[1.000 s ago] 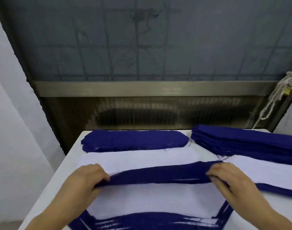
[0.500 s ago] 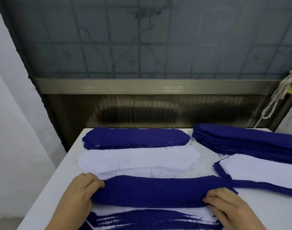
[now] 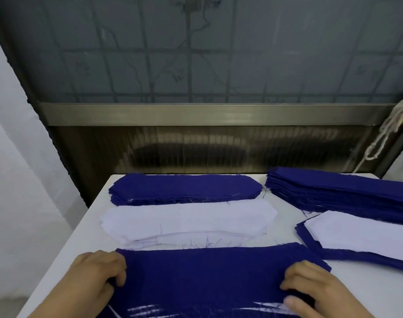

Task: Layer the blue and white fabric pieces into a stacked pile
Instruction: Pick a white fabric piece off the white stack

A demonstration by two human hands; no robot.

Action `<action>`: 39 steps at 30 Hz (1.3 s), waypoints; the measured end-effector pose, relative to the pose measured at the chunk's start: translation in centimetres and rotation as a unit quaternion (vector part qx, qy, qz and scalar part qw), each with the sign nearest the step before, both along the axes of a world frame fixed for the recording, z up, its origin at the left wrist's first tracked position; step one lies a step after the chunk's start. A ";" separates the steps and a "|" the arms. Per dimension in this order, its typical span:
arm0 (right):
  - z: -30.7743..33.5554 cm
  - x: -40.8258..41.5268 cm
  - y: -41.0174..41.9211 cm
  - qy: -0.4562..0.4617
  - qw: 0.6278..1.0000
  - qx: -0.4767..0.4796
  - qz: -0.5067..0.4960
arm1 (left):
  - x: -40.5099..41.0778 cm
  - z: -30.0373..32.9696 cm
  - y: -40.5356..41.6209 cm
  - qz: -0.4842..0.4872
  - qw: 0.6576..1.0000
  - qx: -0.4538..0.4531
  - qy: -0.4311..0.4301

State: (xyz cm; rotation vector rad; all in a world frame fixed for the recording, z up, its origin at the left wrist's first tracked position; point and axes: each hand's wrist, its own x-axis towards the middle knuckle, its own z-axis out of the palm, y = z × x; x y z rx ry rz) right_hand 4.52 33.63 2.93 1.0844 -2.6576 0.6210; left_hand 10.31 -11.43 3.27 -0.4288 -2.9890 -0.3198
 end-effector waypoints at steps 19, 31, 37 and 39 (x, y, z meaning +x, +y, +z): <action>2.4 -8.7 -6.4 -0.197 0.975 0.023 -0.097 | -8.8 0.7 9.5 0.024 0.990 0.086 -0.105; -1.1 -21.5 -13.4 -0.150 0.970 0.033 -0.187 | -22.4 -0.9 11.0 0.084 0.986 0.107 -0.097; -1.1 -22.8 -13.3 -0.185 0.968 0.008 -0.167 | -23.8 -0.7 11.3 0.108 0.983 0.120 -0.090; -0.9 -23.2 -13.4 -0.204 0.964 -0.003 -0.168 | -24.2 -0.7 11.6 0.116 0.982 0.119 -0.093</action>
